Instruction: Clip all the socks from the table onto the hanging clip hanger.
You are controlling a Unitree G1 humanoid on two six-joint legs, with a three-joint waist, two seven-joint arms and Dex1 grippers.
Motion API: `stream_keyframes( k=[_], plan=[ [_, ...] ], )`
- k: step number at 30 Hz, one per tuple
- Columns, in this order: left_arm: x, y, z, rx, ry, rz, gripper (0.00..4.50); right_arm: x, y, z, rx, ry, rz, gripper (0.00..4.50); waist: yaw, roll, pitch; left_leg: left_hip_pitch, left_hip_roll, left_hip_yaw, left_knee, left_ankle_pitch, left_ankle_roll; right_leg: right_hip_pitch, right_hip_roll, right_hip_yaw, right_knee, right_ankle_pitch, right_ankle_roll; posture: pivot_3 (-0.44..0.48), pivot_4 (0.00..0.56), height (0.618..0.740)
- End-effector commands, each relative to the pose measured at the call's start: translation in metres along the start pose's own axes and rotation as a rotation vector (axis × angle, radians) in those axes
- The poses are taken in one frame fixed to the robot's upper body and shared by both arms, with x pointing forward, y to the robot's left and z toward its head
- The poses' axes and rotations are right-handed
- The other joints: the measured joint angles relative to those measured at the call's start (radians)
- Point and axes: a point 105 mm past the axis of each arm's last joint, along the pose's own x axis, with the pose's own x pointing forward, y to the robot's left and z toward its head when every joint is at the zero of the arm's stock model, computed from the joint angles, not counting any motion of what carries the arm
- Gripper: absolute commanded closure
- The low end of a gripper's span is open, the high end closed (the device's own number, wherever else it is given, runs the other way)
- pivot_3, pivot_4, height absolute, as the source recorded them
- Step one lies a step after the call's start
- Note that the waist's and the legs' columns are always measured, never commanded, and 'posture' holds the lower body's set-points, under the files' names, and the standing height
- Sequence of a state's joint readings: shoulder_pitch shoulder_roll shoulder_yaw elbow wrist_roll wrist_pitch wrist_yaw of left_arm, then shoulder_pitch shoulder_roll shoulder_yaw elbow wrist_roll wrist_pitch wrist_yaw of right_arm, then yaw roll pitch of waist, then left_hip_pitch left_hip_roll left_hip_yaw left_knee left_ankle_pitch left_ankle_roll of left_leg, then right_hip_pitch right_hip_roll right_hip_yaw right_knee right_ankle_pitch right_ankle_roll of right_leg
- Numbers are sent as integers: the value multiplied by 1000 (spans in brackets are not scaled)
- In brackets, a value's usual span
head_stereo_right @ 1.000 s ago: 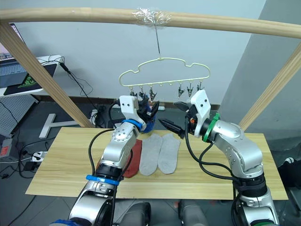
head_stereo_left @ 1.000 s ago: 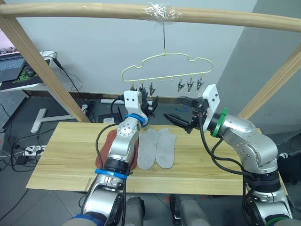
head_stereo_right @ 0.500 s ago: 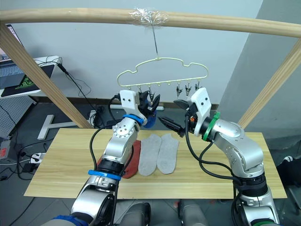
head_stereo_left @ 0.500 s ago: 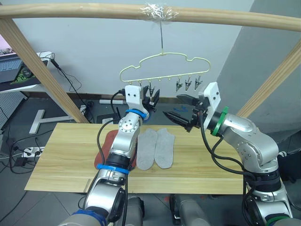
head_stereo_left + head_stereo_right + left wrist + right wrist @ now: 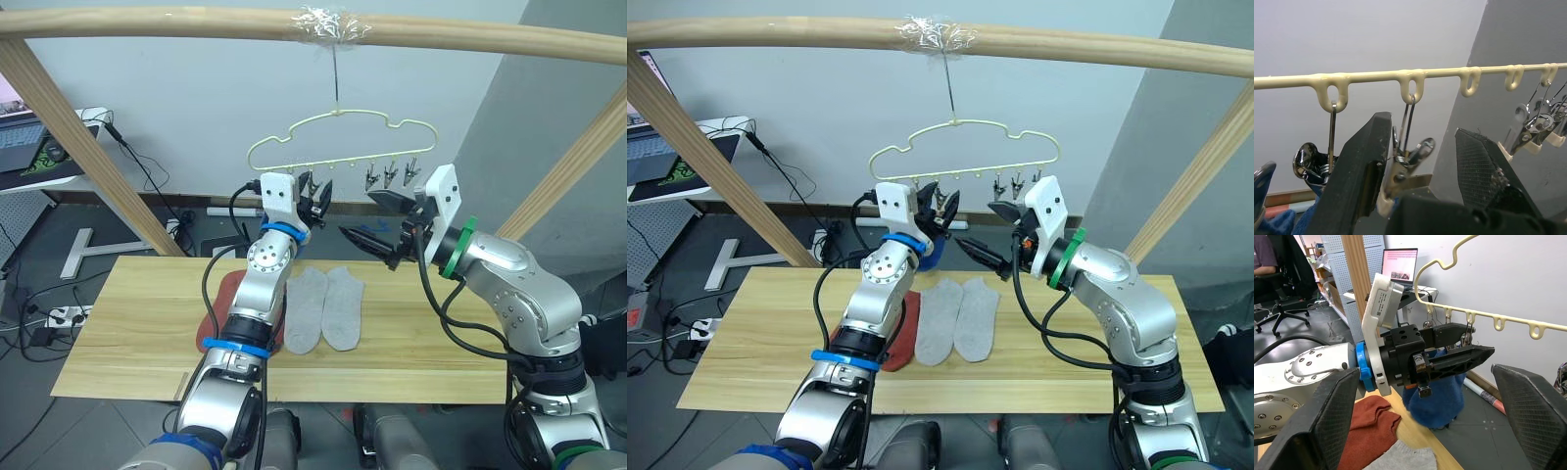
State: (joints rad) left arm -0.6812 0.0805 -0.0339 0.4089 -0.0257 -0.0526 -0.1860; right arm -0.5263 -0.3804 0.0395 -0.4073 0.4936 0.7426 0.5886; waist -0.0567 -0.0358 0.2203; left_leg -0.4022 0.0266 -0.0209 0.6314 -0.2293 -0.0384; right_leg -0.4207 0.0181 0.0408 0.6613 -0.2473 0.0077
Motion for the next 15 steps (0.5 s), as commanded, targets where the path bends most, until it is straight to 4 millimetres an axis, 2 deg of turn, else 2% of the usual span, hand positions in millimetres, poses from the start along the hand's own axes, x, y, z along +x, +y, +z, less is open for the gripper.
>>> stream_keyframes(
  k=[1,10,13,15],
  plan=[
    [4,0,14,16,-52,2,2122,-2,2,15,-38,-49,9,0,0,0,0,0,0,0,0,0,0,0,0,0,0,0,0,-100,204,740],
    [5,2,14,21,-51,5,2122,-2,2,15,-37,-49,8,0,0,0,0,0,0,0,0,0,0,0,0,0,0,0,0,-99,208,740],
    [4,1,14,8,-55,-5,2718,-1,2,15,-36,-50,6,0,0,0,0,0,0,0,0,0,0,0,0,0,0,0,0,-99,208,740],
    [3,2,14,5,-55,-3,3329,-1,2,15,-36,-50,6,0,0,0,0,0,0,0,0,0,0,0,0,0,0,0,0,-100,211,740]
  ],
)
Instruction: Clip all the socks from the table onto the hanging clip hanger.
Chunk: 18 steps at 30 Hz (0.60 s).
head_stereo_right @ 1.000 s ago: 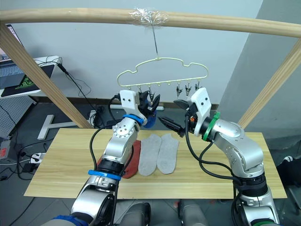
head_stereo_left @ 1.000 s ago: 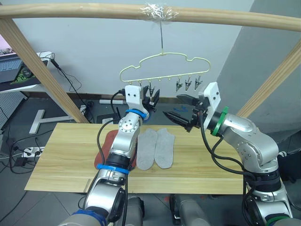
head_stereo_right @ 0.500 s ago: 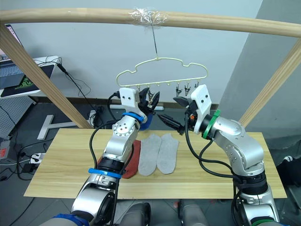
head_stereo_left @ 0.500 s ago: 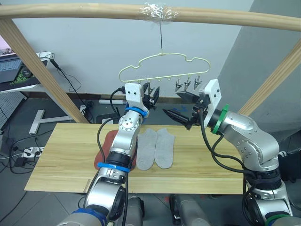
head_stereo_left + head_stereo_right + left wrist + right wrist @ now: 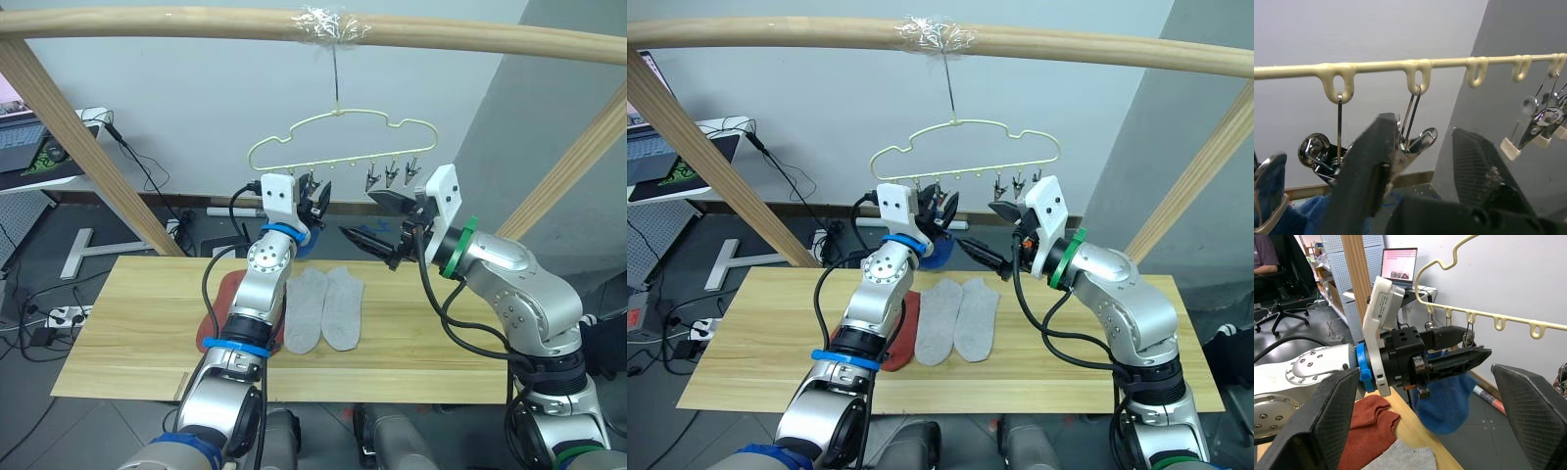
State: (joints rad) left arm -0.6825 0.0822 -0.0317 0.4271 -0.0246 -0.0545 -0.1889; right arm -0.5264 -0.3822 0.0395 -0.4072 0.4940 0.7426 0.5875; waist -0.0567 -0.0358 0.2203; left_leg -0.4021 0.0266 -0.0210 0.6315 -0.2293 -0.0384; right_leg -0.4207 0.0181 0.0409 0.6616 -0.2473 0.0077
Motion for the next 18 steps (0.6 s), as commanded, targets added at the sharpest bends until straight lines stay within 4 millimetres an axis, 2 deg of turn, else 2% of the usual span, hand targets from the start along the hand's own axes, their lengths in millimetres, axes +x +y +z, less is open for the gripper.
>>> stream_keyframes(
  k=[1,6,15,18],
  plan=[
    [3,2,18,5,-70,-2,3650,-1,2,15,-33,-52,8,0,0,0,0,0,0,0,0,0,0,0,0,0,0,0,0,-100,211,740],
    [3,1,18,3,-69,-5,4447,0,3,14,-29,-51,12,0,0,0,0,0,0,0,0,0,0,0,0,0,0,0,0,-97,215,740],
    [-1,5,14,-12,-44,-1,4496,5,5,11,-20,-53,23,0,0,0,0,0,0,0,0,0,0,0,0,0,1,0,0,-84,218,740],
    [-5,11,10,-76,-17,3,4496,16,10,-25,13,52,21,0,0,0,0,1,0,0,0,0,0,0,0,0,1,0,0,-72,217,740]
  ],
)
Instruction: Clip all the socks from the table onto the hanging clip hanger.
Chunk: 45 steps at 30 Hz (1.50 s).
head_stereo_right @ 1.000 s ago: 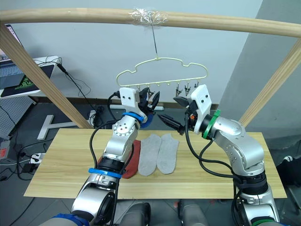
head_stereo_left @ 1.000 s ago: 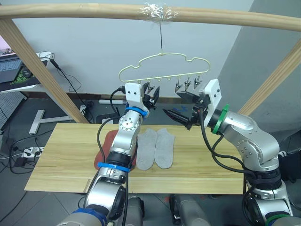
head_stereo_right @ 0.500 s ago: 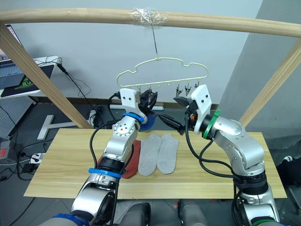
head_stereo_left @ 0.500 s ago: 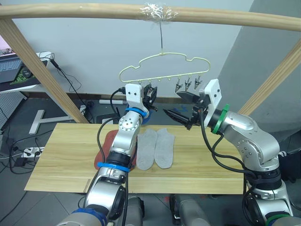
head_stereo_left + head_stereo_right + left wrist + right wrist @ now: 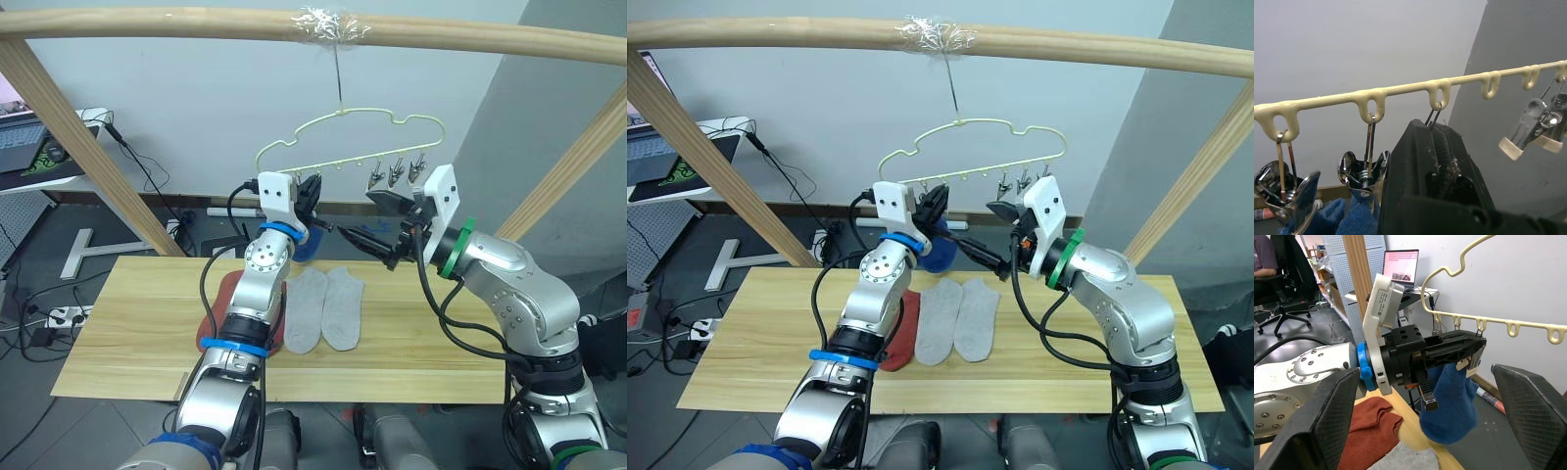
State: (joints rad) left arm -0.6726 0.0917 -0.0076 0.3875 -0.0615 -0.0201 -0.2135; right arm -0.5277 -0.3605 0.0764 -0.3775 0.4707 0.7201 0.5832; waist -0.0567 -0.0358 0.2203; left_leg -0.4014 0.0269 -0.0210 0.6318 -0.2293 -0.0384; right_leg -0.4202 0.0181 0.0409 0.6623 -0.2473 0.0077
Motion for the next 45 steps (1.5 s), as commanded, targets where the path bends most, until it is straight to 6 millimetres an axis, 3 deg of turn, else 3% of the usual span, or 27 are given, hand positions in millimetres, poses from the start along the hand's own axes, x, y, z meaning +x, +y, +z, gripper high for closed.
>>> stream_keyframes(
  k=[1,4,7,13,18,24,25,29,32,38,44,45],
  plan=[
    [-4,7,6,-84,-1,-3,4496,12,2,-43,7,123,-37,0,0,0,0,0,0,0,0,0,0,0,0,0,0,0,0,-63,217,740],
    [-12,14,8,-222,28,-43,4496,16,8,-110,-14,307,-55,0,0,0,0,1,1,0,0,0,0,0,0,0,1,0,0,-54,218,740],
    [-20,22,12,-266,49,-67,4496,23,15,-142,-32,382,-34,0,-3,1,1,1,1,1,0,0,0,-1,-1,0,2,0,0,-38,218,740],
    [-29,33,13,-222,74,-49,4496,35,2,-184,-46,479,-114,0,1,1,1,2,2,-1,2,0,0,0,0,0,3,0,0,1,219,740],
    [-32,29,14,-223,78,-52,4496,44,-9,-195,-56,503,-160,0,11,0,1,1,1,0,2,0,0,0,-1,1,2,0,0,23,221,740],
    [-34,24,13,-228,88,-61,4496,31,-6,-234,-25,639,-132,0,13,0,1,2,2,0,2,0,0,0,-2,1,2,0,0,35,218,740],
    [-34,24,13,-226,90,-62,4499,29,-4,-237,-15,647,-123,180,13,0,1,2,2,0,2,0,0,1,-1,1,3,0,0,35,218,740],
    [-35,25,12,-225,96,-61,4500,25,1,-241,-2,650,-87,1251,14,0,1,3,2,0,2,0,0,2,-1,1,3,0,0,35,218,740],
    [-35,24,11,-228,101,-73,4500,11,6,-245,-128,674,2,2269,17,1,0,4,2,0,2,0,0,2,-1,1,3,0,0,32,214,740],
    [-37,18,11,-257,114,-121,4500,-14,-7,-234,-229,648,16,4390,26,1,0,4,1,0,2,0,0,3,-2,1,2,0,0,26,207,740],
    [-42,17,9,-375,136,-134,4500,-13,-15,-197,-293,524,5,4452,22,0,0,4,1,-1,4,0,0,4,-2,0,3,0,0,26,207,740],
    [-44,17,9,-482,145,-137,4500,-8,-10,-177,-304,441,28,4452,22,1,1,4,1,-1,4,0,0,4,-1,0,3,0,0,13,197,740]
  ],
)
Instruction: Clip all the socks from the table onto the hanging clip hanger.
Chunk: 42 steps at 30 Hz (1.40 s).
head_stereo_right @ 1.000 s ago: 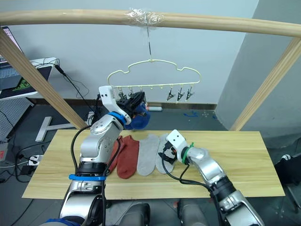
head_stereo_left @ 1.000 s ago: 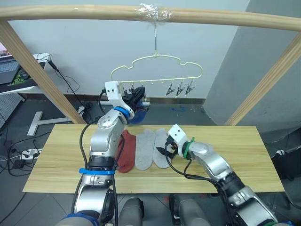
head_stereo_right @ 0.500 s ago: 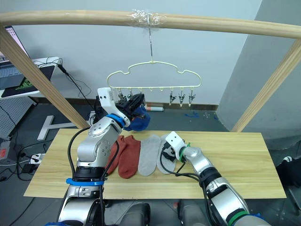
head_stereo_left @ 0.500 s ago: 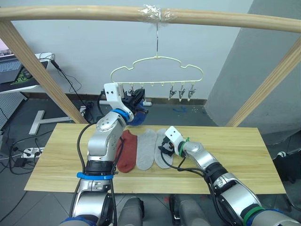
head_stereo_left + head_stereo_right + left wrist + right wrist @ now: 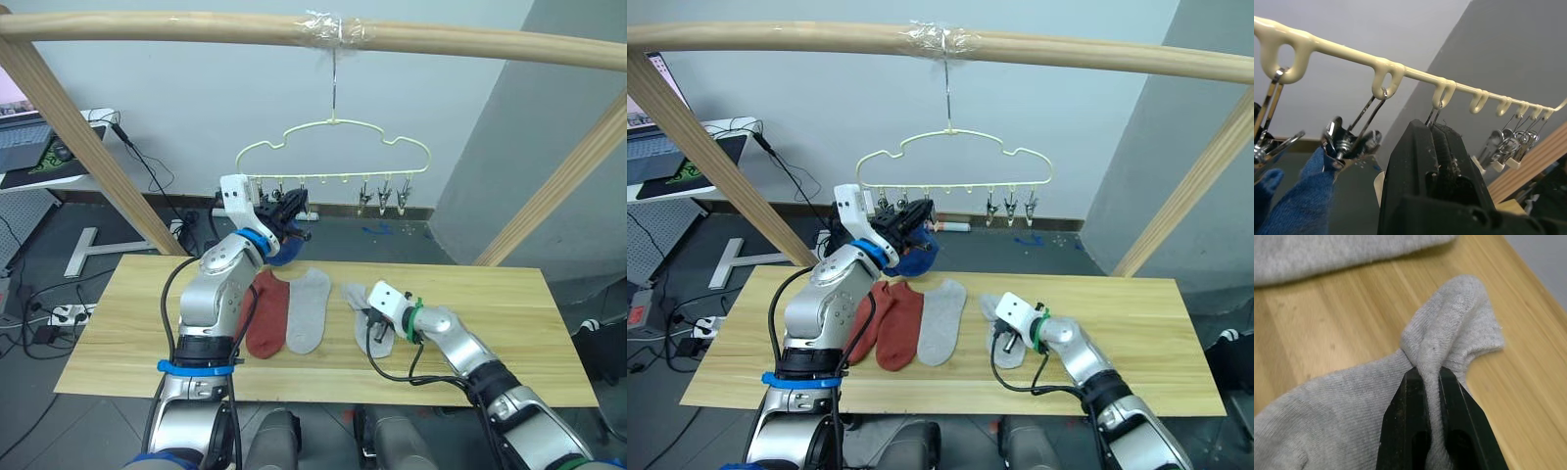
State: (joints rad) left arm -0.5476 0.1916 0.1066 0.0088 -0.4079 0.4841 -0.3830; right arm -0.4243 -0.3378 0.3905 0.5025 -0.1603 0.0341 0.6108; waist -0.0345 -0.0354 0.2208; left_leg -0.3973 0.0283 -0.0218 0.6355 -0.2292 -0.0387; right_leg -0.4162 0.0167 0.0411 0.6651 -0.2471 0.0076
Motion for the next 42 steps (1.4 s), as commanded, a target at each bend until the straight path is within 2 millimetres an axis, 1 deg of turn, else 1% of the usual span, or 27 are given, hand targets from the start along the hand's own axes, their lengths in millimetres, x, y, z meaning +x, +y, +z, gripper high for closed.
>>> stream_keyframes(
  k=[1,2,3,5,8,11,15,17,19,23,27,36,42],
  plan=[
    [-9,3,-2,-232,12,-11,4500,-19,-8,57,-61,-226,0,4452,0,0,0,0,0,0,0,0,0,0,0,0,0,0,0,13,197,740],
    [-11,3,-1,-311,7,-22,4500,-28,-7,74,-124,-292,-1,4452,-1,0,0,-1,1,-1,0,0,0,-1,0,-1,0,0,0,8,195,740],
    [-13,3,1,-357,5,-30,4500,-34,-6,85,-167,-328,-2,4452,-3,0,0,-2,1,-1,0,0,0,-2,0,0,0,0,0,8,195,740],
    [-16,1,1,-418,17,-54,4500,-41,-3,96,-261,-353,-14,4452,-5,0,0,-2,0,-1,0,0,0,-2,0,-1,0,0,0,4,191,740],
    [-16,-3,7,-493,5,-82,4500,-46,-3,113,-218,-409,-45,4452,-2,0,0,-2,0,-1,0,0,0,-2,0,-1,0,0,0,0,189,740],
    [-16,-5,10,-517,0,-92,4500,-49,-7,128,-179,-459,-83,4452,-1,0,0,-2,0,-1,1,0,0,-2,0,-1,0,0,0,0,189,740],
    [-16,-7,9,-529,7,-96,4500,-50,-10,134,-157,-473,-101,4452,2,0,0,-3,0,-1,2,0,0,-2,0,0,0,0,0,0,189,740],
    [-16,-11,9,-529,17,-116,4500,-52,-15,138,-100,-493,-127,4452,2,0,0,-3,-1,-1,2,0,0,-2,0,0,0,0,0,0,189,740],
    [-17,-9,6,-493,29,-101,4500,-54,-20,142,-108,-503,-147,4452,2,0,0,-3,0,-1,2,0,0,-2,0,0,0,0,0,-10,194,740],
    [-17,-9,6,-507,30,-108,4500,-54,-24,145,-123,-498,-156,4452,1,0,0,-2,0,-1,2,0,0,-2,0,-1,1,0,0,-10,194,740],
    [-15,-10,6,-502,29,-107,4500,-53,-26,154,-124,-519,-152,4452,1,0,0,-3,0,-1,2,0,0,-2,0,0,0,0,0,-8,198,740],
    [-15,-13,10,-504,12,-120,4500,-49,-21,166,-126,-546,-120,4452,1,0,0,-3,0,-1,2,0,0,-2,0,-1,0,0,0,-4,204,740],
    [-14,-10,18,-511,-24,-116,4500,-47,-17,166,-105,-544,-96,4452,1,0,0,-3,0,-1,2,0,0,-2,0,-1,0,0,0,-4,204,740]
  ],
)
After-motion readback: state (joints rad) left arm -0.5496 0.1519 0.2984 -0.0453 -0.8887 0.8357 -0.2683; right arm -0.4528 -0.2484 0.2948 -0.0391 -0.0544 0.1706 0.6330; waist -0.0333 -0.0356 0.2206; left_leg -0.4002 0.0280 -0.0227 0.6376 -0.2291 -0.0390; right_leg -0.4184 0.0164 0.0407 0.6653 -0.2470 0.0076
